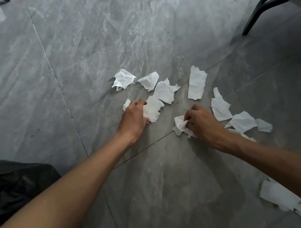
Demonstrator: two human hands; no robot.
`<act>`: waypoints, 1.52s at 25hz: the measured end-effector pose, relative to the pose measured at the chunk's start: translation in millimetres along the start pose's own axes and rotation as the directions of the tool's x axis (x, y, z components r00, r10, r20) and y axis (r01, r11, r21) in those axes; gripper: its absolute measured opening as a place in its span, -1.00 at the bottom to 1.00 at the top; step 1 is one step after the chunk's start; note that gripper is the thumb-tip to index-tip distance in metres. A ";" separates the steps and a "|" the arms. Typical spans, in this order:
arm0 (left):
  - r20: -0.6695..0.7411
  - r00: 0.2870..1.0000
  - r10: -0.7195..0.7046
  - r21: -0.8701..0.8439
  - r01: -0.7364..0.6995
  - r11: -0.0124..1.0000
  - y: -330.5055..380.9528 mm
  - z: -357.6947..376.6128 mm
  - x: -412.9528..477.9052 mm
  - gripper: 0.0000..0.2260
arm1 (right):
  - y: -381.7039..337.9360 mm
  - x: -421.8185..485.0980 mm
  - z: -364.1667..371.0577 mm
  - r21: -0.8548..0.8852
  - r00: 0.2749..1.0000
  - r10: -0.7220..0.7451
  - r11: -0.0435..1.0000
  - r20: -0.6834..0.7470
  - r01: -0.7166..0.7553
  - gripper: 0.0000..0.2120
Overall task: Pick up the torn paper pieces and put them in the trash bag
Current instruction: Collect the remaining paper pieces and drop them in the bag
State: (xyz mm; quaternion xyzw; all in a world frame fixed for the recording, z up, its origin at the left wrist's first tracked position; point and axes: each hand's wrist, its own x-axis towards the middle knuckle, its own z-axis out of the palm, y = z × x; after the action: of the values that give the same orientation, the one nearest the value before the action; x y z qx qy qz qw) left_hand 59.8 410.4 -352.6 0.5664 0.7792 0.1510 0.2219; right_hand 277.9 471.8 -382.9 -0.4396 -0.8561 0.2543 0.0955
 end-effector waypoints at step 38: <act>-0.137 0.834 -0.535 0.027 0.543 0.839 -170.6 -240.5 -315.6 -0.68 | -440.3 -36.6 -29.8 0.670 0.855 -0.200 0.712 0.479 -0.209 -0.89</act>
State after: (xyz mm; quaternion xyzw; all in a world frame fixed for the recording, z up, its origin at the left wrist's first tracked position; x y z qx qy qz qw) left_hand -121.6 61.2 -174.8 0.3205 0.9238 0.0922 0.1881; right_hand 1.2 239.8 -126.6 -0.2867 -0.6859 0.6686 0.0197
